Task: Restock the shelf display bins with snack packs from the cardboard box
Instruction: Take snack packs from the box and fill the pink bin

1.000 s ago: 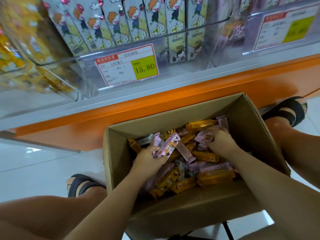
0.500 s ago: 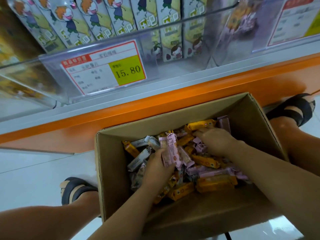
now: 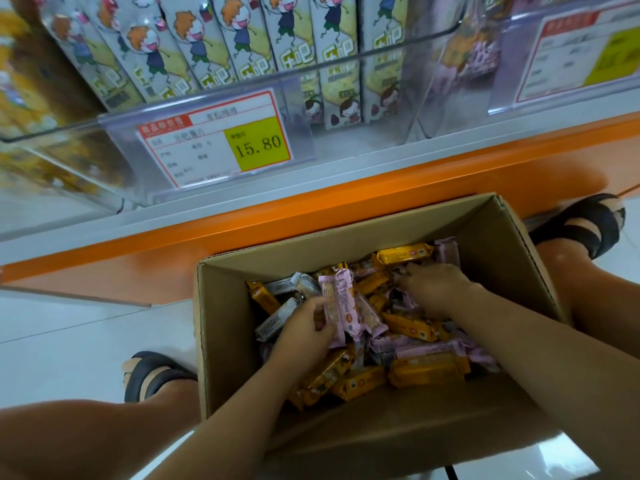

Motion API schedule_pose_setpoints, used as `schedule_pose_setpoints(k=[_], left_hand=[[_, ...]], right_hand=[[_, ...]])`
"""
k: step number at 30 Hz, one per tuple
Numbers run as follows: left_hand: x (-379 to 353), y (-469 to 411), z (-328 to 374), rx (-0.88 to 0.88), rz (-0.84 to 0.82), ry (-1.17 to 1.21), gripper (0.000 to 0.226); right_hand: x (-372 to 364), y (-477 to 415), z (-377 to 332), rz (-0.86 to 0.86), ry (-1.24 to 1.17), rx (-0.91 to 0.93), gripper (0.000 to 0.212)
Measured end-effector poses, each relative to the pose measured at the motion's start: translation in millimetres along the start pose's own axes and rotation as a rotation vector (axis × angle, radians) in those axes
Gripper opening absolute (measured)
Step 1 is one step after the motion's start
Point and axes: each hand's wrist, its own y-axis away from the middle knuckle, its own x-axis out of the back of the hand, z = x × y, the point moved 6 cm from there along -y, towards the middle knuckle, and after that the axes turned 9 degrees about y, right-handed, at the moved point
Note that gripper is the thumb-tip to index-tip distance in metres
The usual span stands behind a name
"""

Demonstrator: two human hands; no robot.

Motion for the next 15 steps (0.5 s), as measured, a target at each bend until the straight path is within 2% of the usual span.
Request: schedule_pose_setpoints(k=[3,5,12,15], left_hand=[[1.8,2.7,0.7,-0.004,-0.008,-0.005,0.032],[2.6,3.1,-0.3,0.003,0.001,-0.014,0.034],[-1.0,0.5,4.4,0.008,0.02,-0.038,0.042],[-2.0,0.8,5.9,0.008,0.023,-0.008,0.038]], right_hand=[[-4.7,7.6,1.0,-0.051,0.074,0.0,0.064],[-4.8,13.7,5.2,-0.016,0.036,-0.024,0.064],[25.8,40.6,30.6,0.283,-0.431,-0.064,0.038],[54.1,51.7,21.0,0.435,-0.645,-0.038,0.041]])
